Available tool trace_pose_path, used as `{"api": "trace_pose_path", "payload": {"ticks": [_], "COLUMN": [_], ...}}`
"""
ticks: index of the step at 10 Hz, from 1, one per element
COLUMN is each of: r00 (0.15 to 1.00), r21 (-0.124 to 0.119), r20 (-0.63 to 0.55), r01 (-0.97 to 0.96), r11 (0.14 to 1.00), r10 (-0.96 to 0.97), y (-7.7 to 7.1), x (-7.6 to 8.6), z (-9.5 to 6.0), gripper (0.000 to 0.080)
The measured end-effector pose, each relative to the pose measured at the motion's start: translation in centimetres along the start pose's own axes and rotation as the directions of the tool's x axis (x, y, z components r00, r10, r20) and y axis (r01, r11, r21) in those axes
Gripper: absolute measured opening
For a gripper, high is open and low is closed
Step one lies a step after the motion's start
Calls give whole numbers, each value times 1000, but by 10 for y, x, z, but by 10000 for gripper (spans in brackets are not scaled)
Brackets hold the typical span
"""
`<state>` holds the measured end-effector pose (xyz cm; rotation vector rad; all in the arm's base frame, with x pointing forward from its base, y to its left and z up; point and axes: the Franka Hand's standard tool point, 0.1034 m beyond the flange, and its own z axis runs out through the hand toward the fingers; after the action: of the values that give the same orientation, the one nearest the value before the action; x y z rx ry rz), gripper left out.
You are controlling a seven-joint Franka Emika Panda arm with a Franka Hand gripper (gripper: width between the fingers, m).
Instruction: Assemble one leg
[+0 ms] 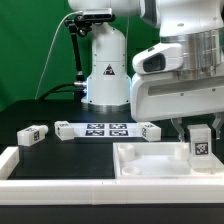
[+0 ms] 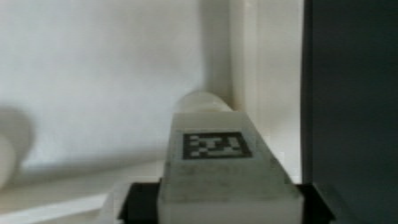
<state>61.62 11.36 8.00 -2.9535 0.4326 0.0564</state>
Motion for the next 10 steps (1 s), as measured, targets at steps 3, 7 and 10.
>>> {"api": "trace_pose_path", "payload": {"ticks": [3, 7, 10], "r00": [861, 555, 607], "r21": [36, 66, 69], "r20": [-42, 14, 15], "r01": [-506, -830, -793], "r11": [862, 553, 605], "r10": [508, 831, 794], "y": [-4, -11, -12], "x": [-6, -9, -9], "z": [3, 5, 5], "gripper": [295, 295, 485]}}
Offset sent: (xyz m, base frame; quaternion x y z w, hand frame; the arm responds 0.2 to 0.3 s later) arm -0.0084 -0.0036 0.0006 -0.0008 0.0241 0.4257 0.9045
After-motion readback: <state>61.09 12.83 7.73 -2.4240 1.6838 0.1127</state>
